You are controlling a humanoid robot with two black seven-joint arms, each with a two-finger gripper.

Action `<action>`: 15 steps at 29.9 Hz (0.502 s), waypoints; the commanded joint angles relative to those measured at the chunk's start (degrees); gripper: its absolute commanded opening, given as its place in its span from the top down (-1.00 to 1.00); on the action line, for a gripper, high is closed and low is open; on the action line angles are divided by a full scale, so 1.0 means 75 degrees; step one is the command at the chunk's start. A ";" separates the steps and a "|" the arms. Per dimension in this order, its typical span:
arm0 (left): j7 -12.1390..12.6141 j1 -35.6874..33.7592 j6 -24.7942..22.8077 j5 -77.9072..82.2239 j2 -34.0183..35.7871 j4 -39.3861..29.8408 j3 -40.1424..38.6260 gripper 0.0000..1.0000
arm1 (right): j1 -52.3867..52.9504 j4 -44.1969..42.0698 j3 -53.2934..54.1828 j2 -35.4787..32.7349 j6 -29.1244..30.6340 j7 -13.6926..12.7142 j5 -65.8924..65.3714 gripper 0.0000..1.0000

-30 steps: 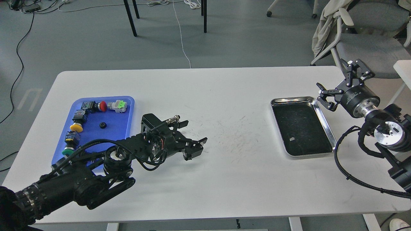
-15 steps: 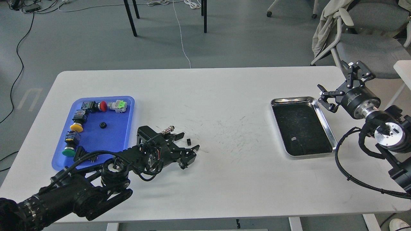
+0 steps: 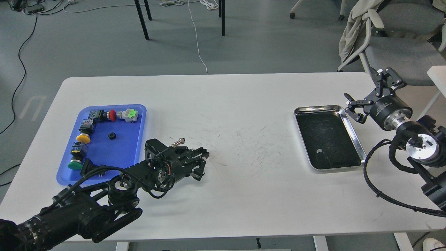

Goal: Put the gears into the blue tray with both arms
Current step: 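Carry the black part into the blue tray and release it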

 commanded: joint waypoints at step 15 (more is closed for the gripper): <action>-0.0228 -0.0630 0.0131 -0.1475 0.3831 -0.1756 -0.0361 0.86 | 0.0129 0.0035 -0.0011 -0.0012 0.0000 -0.0001 -0.0012 -0.95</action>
